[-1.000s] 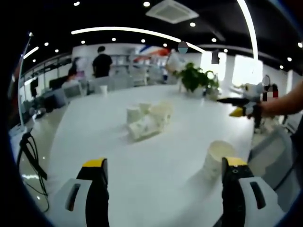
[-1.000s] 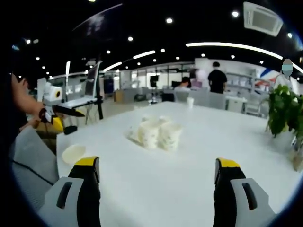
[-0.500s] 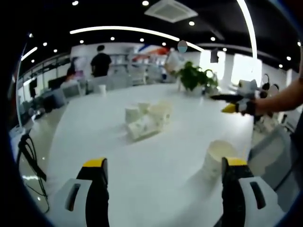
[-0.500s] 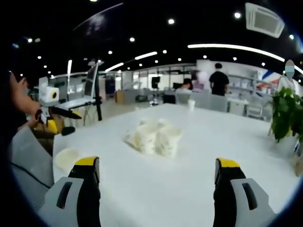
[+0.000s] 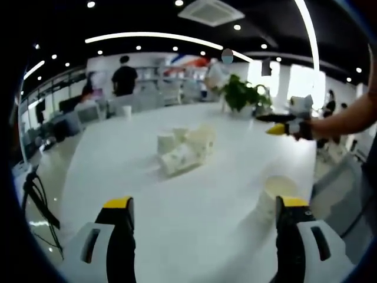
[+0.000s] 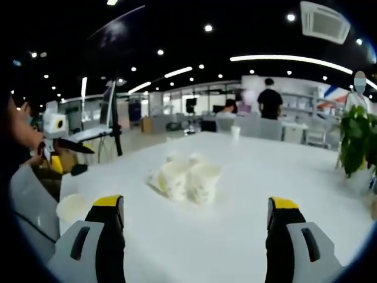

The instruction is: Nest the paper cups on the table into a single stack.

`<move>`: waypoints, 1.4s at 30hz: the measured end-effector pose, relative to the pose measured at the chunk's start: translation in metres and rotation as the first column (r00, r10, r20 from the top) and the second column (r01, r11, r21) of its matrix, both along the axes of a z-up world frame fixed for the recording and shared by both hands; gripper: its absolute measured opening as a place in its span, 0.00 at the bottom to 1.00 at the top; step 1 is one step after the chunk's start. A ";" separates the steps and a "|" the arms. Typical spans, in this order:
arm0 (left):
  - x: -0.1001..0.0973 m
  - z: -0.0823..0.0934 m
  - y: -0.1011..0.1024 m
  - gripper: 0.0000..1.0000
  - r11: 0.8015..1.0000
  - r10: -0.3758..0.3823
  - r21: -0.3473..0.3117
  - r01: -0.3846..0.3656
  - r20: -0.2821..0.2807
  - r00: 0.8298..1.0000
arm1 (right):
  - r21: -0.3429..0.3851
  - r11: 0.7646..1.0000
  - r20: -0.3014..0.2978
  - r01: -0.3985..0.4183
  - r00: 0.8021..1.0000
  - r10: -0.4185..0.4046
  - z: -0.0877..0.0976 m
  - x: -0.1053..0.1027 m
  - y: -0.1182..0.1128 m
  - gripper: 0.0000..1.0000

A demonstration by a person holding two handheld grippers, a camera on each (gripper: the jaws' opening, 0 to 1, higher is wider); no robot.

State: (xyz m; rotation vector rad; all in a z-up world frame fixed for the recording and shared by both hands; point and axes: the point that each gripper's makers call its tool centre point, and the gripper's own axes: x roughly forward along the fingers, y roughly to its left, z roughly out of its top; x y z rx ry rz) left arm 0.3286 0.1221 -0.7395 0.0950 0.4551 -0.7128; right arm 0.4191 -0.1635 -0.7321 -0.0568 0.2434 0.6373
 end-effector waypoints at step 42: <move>-0.006 -0.013 0.009 0.98 1.000 0.022 0.022 -0.021 -0.032 0.999 | -0.002 0.999 -0.012 -0.040 0.999 0.040 -0.021 0.064 0.029 0.93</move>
